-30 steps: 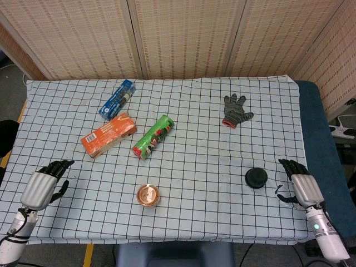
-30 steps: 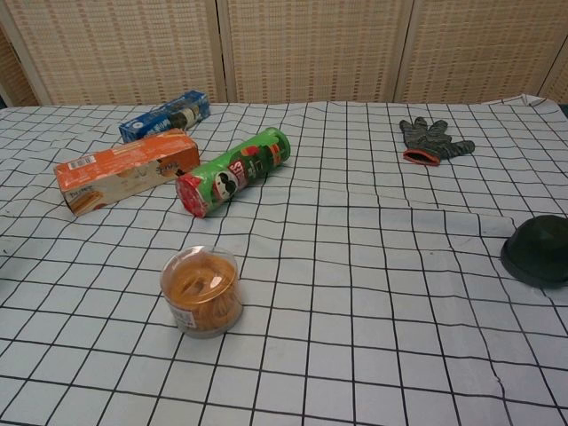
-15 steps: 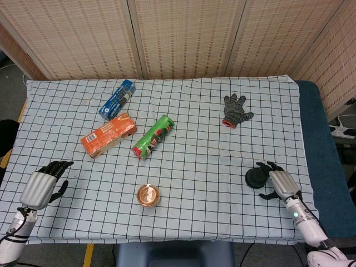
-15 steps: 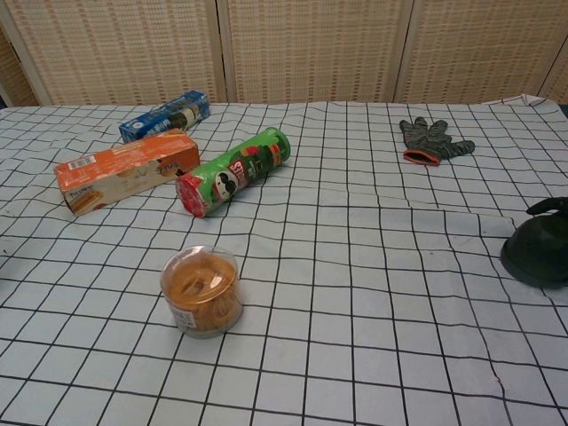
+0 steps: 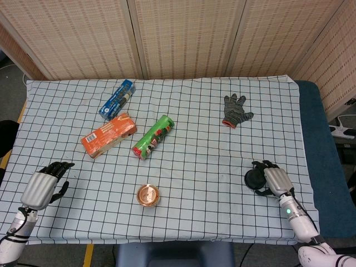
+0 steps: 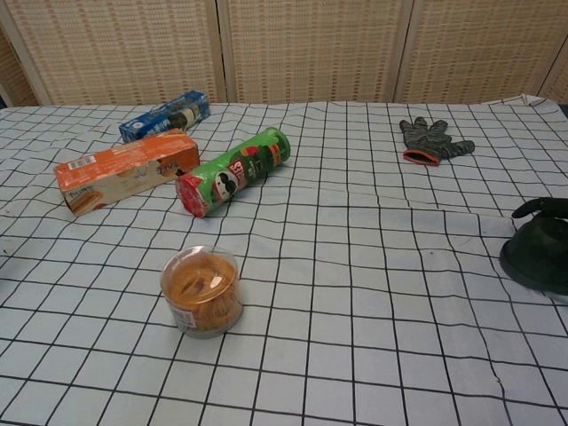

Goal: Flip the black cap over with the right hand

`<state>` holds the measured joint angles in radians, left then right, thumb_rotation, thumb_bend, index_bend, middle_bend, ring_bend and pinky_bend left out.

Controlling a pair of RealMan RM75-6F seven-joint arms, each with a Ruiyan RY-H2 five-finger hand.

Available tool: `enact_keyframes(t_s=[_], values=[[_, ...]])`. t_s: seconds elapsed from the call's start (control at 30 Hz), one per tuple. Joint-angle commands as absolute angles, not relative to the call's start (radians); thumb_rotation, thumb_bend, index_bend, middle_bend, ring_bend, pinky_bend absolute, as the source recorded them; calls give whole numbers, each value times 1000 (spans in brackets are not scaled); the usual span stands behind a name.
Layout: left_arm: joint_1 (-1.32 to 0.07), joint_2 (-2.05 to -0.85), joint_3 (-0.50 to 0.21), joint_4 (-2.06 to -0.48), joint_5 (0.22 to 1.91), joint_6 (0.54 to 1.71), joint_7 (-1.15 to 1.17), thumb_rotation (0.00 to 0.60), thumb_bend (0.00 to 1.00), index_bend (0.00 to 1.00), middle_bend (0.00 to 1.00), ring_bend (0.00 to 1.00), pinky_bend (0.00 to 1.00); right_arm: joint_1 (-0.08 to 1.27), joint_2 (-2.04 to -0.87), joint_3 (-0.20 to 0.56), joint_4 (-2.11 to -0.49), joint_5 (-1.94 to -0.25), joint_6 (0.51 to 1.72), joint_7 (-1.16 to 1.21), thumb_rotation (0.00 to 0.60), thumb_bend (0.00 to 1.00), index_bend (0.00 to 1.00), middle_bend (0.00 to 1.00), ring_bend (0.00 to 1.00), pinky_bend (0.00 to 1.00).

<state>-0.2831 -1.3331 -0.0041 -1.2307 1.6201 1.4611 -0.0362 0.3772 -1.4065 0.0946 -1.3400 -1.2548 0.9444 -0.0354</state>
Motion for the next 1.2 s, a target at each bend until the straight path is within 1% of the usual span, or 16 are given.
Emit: enact_keyframes(t_s=[0.03, 0.27, 0.33, 0.43, 0.6, 0.67, 0.73, 0.83, 0.93, 1.07, 1.2], values=[[-283, -1332, -3, -1232, 1621, 1460, -37, 600, 477, 225, 270, 241, 516, 379, -1412, 93, -1334, -1254, 947, -36, 600, 55, 164, 234, 96, 201], [-283, -1329, -3, -1237, 1621, 1455, -37, 600, 478, 233, 274, 243, 516, 386, -1426, 87, -1318, -1245, 934, -37, 600, 55, 167, 234, 98, 202], [-282, -1327, -3, -1239, 1622, 1456, -37, 600, 478, 235, 276, 247, 517, 384, -1435, 87, -1310, -1247, 945, -36, 600, 55, 195, 254, 118, 222], [-281, -1326, -3, -1239, 1622, 1457, -38, 600, 478, 236, 278, 249, 517, 379, -1452, 89, -1291, -1258, 972, -25, 600, 55, 288, 326, 192, 295], [-281, -1325, -3, -1239, 1623, 1457, -41, 600, 479, 240, 278, 249, 517, 366, -1475, 91, -1256, -1283, 1025, -6, 600, 55, 525, 493, 394, 483], [-281, -1325, -3, -1239, 1624, 1457, -41, 600, 479, 241, 279, 249, 517, 362, -1481, 92, -1246, -1290, 1044, -9, 600, 56, 587, 536, 443, 528], [-281, -1325, -3, -1239, 1624, 1456, -41, 600, 479, 241, 279, 249, 517, 357, -1488, 96, -1241, -1302, 1073, -7, 600, 58, 617, 556, 468, 547], [-282, -1326, -4, -1239, 1623, 1453, -41, 600, 479, 242, 279, 249, 518, 354, -1492, 101, -1250, -1357, 1135, 39, 600, 60, 623, 559, 472, 551], [-282, -1326, -3, -1239, 1622, 1450, -40, 600, 480, 242, 279, 249, 518, 349, -1500, 98, -1246, -1443, 1224, 117, 600, 60, 623, 560, 472, 551], [-282, -1325, -4, -1239, 1622, 1450, -40, 600, 479, 242, 279, 249, 518, 345, -1513, 94, -1220, -1518, 1314, 193, 600, 59, 624, 560, 473, 552], [-282, -1325, -4, -1240, 1621, 1447, -41, 600, 479, 242, 279, 250, 518, 358, -1532, 93, -1175, -1589, 1386, 323, 600, 60, 624, 560, 473, 553]])
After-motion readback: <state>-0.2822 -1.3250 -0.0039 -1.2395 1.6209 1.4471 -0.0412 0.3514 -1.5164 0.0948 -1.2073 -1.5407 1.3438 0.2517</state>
